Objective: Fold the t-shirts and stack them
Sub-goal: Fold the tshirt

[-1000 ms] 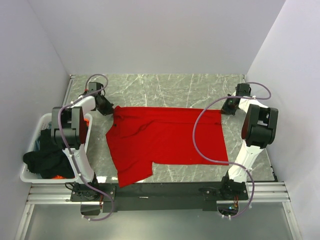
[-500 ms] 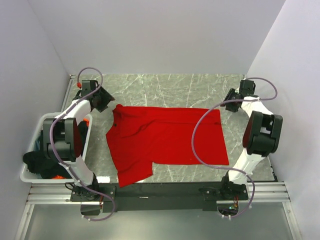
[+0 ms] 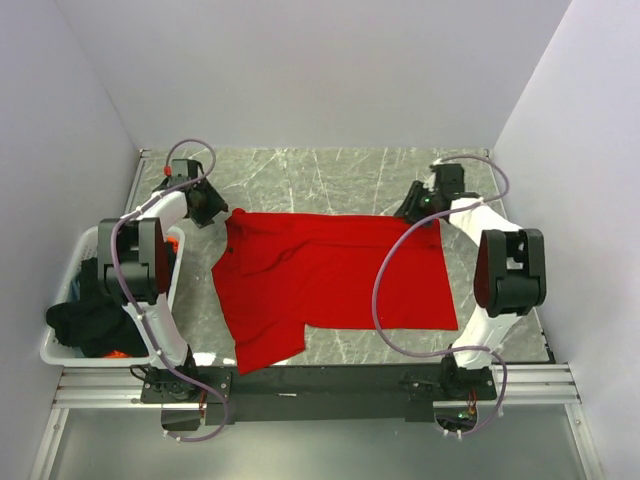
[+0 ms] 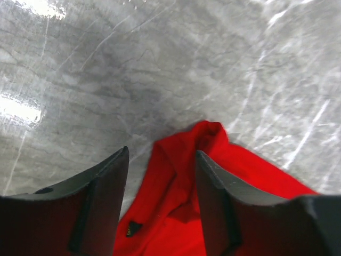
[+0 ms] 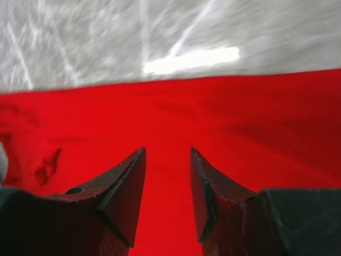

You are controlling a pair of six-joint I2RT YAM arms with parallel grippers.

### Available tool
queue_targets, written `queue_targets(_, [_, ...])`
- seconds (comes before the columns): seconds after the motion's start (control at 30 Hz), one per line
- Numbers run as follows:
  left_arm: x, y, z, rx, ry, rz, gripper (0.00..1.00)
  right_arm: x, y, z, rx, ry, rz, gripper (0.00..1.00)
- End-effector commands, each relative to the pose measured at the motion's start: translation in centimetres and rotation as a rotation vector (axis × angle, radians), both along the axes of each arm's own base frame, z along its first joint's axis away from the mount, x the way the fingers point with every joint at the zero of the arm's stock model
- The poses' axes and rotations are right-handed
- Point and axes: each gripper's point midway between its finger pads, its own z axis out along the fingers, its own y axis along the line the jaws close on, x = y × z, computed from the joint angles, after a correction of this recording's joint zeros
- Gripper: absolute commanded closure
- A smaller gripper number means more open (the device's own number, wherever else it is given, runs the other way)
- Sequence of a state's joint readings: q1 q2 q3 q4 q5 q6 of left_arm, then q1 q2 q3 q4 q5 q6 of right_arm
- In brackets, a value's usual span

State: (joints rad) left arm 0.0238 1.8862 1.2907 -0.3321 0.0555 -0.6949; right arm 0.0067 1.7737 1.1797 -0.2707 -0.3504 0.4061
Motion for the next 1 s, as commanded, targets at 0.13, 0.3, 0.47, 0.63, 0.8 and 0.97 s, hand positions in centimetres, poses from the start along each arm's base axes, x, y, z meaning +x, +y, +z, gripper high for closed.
queue_targets(0.13, [0.9,-0.5,0.1,0.042,0.008,-0.078,0.41,0.4,6.2,-0.6,0.115,0.017,0.032,0.55])
queue_targets(0.3, [1.1,-0.7,-0.8,0.043,0.032,-0.099,0.43,0.2,8.6,-1.5,0.157,0.047,0.032,0.55])
queue_targets(0.47, [1.0,-2.5,-1.5,0.047,0.054,-0.146,0.43,0.3,9.4,-2.6,0.167,0.073,0.023,0.56])
queue_targets(0.63, [0.7,-2.9,-2.1,0.069,0.078,-0.164,0.46,-0.1,9.3,-3.6,0.17,0.097,0.006,0.56])
queue_targets(0.8, [0.1,-2.6,-3.4,0.097,0.125,-0.154,0.56,-0.6,9.3,-5.0,0.178,0.133,-0.012,0.56])
queue_targets(0.97, [-0.4,-1.1,-4.1,0.155,0.159,-0.096,0.86,-1.2,9.1,-6.4,0.181,0.179,-0.044,0.57])
